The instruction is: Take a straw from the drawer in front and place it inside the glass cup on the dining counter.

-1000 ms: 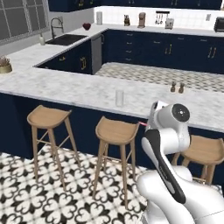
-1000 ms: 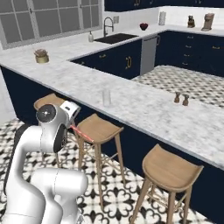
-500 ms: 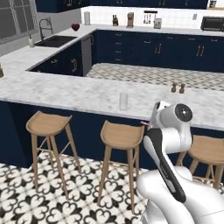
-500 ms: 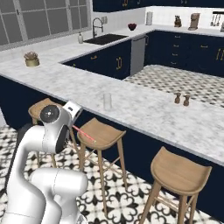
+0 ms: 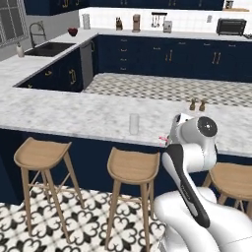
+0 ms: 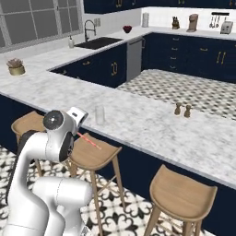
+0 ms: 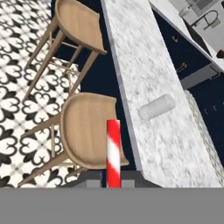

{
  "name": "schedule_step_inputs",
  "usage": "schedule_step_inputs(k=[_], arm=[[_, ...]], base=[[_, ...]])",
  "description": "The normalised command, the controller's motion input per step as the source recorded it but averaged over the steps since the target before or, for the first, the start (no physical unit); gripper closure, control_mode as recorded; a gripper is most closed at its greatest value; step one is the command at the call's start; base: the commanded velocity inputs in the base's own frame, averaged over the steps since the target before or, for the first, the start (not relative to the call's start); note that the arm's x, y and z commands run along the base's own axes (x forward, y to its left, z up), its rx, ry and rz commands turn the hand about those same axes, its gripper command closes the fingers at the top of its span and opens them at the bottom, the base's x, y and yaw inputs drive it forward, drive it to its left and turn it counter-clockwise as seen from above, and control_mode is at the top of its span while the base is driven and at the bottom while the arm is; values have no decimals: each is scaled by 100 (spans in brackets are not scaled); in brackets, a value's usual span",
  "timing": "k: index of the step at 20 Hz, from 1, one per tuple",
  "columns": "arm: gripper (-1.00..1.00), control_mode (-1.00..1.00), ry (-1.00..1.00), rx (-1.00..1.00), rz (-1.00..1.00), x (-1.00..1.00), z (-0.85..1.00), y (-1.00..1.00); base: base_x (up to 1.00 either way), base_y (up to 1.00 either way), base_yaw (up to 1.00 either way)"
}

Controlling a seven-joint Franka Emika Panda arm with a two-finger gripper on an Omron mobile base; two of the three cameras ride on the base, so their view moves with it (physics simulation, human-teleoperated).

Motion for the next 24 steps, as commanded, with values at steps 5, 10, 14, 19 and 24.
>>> schedule_step_inputs(k=[5, 10, 14, 19, 24], arm=[[100, 100, 0, 0, 0, 0, 0, 0], [100, 100, 0, 0, 0, 0, 0, 0], [100, 100, 0, 0, 0, 0, 0, 0], [100, 100, 0, 0, 0, 0, 0, 0], [100, -100, -13, 0, -4, 34, 22, 2]], base=[[54, 20, -10], [50, 28, -8], [49, 29, -8], [45, 22, -7], [0, 0, 0]])
